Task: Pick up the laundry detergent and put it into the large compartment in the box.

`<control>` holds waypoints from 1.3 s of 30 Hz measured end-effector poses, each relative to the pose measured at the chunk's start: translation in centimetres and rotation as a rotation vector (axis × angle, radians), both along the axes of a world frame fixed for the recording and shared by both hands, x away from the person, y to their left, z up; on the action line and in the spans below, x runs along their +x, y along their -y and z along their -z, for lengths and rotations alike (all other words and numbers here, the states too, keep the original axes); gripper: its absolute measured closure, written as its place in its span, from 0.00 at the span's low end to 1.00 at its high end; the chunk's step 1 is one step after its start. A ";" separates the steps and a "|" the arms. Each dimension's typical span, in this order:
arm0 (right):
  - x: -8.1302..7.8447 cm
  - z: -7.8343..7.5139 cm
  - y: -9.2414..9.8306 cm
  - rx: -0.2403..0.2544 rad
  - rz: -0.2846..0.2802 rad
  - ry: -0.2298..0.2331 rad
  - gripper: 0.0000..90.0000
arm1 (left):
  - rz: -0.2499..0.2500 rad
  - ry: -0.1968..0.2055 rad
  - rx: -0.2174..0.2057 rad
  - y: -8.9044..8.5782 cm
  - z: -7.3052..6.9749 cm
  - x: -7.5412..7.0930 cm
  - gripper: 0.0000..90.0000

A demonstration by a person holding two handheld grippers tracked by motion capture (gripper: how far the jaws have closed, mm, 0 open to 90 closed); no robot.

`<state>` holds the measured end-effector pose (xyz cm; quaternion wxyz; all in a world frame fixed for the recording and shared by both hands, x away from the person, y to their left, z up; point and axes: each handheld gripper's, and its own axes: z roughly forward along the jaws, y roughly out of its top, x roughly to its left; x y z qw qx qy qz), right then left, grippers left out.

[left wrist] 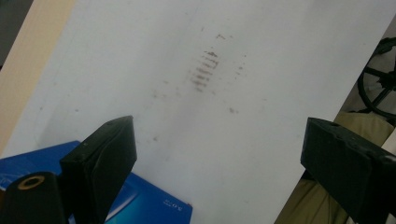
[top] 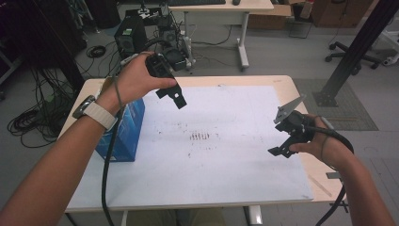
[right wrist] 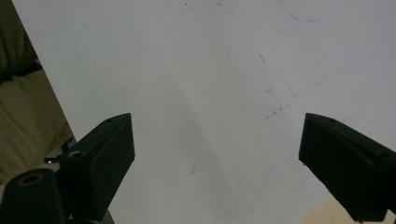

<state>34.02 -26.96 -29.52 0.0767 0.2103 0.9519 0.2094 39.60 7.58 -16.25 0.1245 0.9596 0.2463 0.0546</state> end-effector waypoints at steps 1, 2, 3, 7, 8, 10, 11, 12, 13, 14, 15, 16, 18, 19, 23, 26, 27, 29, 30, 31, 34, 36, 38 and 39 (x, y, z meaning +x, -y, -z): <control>0.0 0.0 0.0 0.000 -0.002 0.000 0.12 | 0.007 -0.003 0.003 0.1 0.2 0.0 0.12; 0.0 0.0 0.0 0.000 -0.003 0.000 0.12 | 0.014 -0.005 0.008 0.2 0.4 -0.1 0.12; 0.0 0.1 0.0 -0.001 -0.003 0.000 0.12 | 0.018 -0.005 0.009 0.3 0.6 -0.1 0.12; 0.0 0.1 0.0 0.000 -0.001 -0.002 0.12 | 0.046 -0.005 0.005 0.5 1.2 -0.3 0.12; 0.0 0.2 0.0 0.001 0.000 -0.002 0.12 | 0.052 -0.007 -0.002 0.6 1.4 -0.4 0.12; 0.0 0.2 0.0 0.000 0.000 -0.001 0.12 | 0.062 -0.004 -0.008 0.6 1.5 -0.5 0.12; 0.0 0.2 0.0 -0.001 0.000 0.000 0.12 | 0.067 -0.003 -0.014 0.6 1.5 -0.6 0.11; 0.0 0.2 0.0 0.001 0.000 -0.001 0.12 | 0.069 -0.001 -0.019 0.6 1.6 -0.6 0.11; 0.0 0.2 0.0 0.001 0.000 -0.001 0.12 | 0.074 -0.001 -0.022 0.6 1.6 -0.7 0.10; 0.0 0.2 0.0 0.000 0.000 -0.001 0.12 | 0.079 -0.001 -0.027 0.6 1.7 -0.7 0.10; 0.0 0.2 0.0 0.000 0.001 -0.002 0.12 | 0.084 0.004 -0.027 0.6 1.7 -0.8 0.10; 0.0 0.3 0.0 0.001 0.000 -0.003 0.12 | 0.086 0.007 -0.031 0.6 1.8 -0.9 0.10; 0.0 0.3 0.0 0.001 0.000 -0.003 0.12 | 0.092 0.003 -0.038 0.7 1.9 -1.1 0.10; 0.1 0.4 0.0 0.002 -0.001 -0.002 0.12 | 0.098 0.007 -0.039 0.7 2.0 -1.2 0.10; 0.1 0.5 -0.1 0.001 -0.003 -0.005 0.12 | 0.101 0.005 -0.047 0.8 2.4 -1.4 0.10; 0.1 0.5 -0.2 0.001 0.000 -0.004 0.12 | 0.099 0.005 -0.056 0.8 2.9 -1.6 0.10; 0.1 0.5 -0.1 0.000 -0.002 -0.005 0.12 | 0.100 0.004 -0.059 0.8 3.0 -1.6 0.10; 0.1 0.5 -0.1 -0.001 -0.002 -0.004 0.12 | 0.106 0.005 -0.059 0.9 3.3 -1.7 0.10; 0.1 0.5 -0.1 0.001 -0.002 -0.004 0.12 | 0.107 0.005 -0.062 0.9 3.4 -1.7 0.10; 0.1 0.5 -0.1 0.001 0.001 -0.005 0.12 | 0.107 0.004 -0.064 0.9 3.6 -1.8 0.10; 0.1 0.6 -0.1 -0.002 0.000 -0.006 0.12 | 0.101 0.000 -0.056 1.1 3.9 -1.8 0.10; 0.1 0.6 -0.1 -0.004 -0.001 -0.007 0.12 | 0.103 -0.002 -0.056 1.2 4.0 -1.7 0.10; 0.1 0.6 -0.2 0.000 -0.002 -0.006 0.12 | 0.105 -0.001 -0.058 1.2 4.1 -1.7 0.10; 0.1 0.5 -0.2 0.000 -0.001 -0.006 0.12 | 0.106 -0.002 -0.060 1.3 4.1 -1.7 0.10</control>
